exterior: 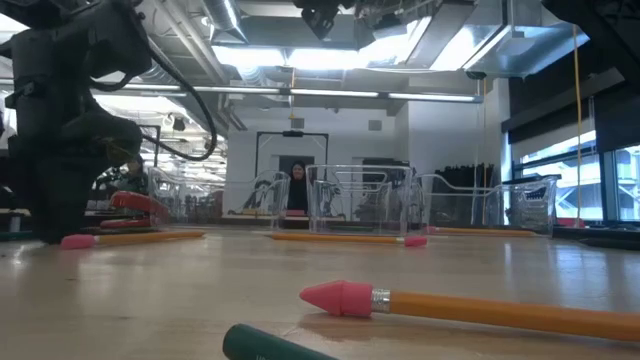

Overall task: Sort crayons/erasers/pens/pencils in bins
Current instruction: Put the black pen into the left transparent bin

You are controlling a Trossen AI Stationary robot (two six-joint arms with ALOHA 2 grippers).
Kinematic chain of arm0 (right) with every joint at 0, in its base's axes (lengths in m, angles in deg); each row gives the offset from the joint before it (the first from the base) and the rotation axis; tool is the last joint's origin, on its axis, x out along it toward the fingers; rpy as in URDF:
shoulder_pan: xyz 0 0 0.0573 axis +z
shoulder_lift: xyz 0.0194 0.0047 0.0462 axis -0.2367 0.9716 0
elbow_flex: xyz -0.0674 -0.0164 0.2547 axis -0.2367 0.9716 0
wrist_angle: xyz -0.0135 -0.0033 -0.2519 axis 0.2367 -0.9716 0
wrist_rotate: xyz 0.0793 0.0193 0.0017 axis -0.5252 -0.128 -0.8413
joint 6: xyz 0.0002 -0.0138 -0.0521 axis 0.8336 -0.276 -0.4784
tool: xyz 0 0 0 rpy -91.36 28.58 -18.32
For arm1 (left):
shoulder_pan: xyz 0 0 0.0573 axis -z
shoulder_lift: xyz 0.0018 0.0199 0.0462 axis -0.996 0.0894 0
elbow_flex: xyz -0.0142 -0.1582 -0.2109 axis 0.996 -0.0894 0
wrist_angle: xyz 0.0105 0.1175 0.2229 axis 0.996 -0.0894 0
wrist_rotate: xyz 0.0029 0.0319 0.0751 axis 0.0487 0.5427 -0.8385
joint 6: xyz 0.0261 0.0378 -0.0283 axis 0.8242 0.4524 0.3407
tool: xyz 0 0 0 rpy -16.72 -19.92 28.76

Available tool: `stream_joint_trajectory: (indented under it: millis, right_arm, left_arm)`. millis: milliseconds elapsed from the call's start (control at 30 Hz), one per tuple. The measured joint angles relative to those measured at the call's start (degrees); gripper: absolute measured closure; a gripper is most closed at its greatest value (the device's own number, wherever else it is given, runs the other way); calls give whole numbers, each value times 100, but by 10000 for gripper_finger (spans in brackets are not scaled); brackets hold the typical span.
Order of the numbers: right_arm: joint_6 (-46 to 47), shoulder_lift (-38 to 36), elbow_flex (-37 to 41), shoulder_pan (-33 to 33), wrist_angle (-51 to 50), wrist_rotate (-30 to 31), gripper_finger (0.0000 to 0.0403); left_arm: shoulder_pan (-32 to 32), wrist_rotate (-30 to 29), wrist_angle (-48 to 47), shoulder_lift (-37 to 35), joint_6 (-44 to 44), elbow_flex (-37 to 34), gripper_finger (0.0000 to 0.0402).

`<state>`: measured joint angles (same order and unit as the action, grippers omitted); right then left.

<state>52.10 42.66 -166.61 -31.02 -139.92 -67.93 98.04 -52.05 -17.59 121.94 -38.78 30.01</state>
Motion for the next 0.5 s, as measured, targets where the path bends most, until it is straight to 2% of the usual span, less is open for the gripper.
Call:
stream_joint_trajectory:
  millis: [200,500]
  right_arm:
    - [0,0,0,0,4,0,332]
    - [0,0,0,0,15,2,332]
  left_arm:
    - [-2,118,-105,-187,-387,13,316]
    - [4,-18,-267,-67,336,48,316]
